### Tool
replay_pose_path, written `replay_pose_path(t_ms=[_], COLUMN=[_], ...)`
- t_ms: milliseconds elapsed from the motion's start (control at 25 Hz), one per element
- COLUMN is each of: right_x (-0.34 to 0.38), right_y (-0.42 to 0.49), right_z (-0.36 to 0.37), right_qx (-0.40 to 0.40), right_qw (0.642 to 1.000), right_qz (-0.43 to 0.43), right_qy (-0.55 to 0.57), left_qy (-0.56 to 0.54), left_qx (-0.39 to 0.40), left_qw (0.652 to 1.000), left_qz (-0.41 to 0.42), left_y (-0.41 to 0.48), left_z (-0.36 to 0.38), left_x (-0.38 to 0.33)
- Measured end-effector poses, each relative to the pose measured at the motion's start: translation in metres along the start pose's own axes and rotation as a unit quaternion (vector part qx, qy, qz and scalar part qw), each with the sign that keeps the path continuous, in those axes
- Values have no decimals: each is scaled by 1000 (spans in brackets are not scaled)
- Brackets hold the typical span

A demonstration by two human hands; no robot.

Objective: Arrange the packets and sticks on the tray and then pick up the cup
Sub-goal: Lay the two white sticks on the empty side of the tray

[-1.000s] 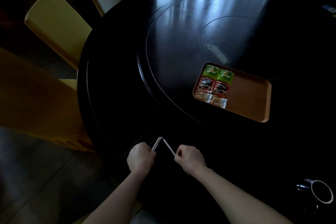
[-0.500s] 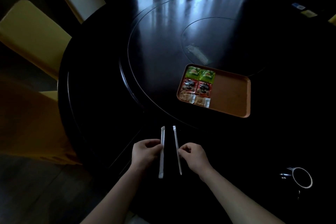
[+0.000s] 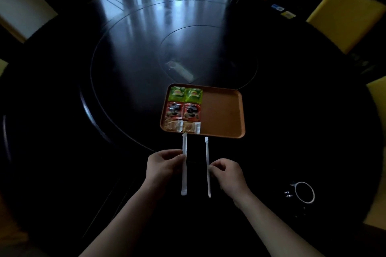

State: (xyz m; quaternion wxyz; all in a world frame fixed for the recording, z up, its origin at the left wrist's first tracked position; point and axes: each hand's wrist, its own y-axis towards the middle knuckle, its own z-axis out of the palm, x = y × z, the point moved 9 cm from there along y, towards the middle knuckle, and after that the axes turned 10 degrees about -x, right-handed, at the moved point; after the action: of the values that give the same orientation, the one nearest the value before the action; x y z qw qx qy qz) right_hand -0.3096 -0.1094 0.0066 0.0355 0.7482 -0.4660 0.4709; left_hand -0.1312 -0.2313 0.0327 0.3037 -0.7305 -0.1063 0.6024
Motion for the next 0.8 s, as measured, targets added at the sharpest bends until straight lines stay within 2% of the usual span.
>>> replay_pose_path(t_ms=[280, 560, 800], right_x=[37, 50, 53], right_y=[93, 178, 196], right_z=[-53, -72, -65], right_qx=[-81, -131, -138], right_qw=[996, 986, 975], right_qz=[-22, 6, -11], right_qy=[-19, -106, -174], left_qy=[148, 307, 356], left_qx=[7, -64, -105], left_qw=[976, 927, 894], left_qz=[158, 207, 250], left_y=[70, 140, 156], left_z=[92, 164, 185], left_x=[-81, -101, -103])
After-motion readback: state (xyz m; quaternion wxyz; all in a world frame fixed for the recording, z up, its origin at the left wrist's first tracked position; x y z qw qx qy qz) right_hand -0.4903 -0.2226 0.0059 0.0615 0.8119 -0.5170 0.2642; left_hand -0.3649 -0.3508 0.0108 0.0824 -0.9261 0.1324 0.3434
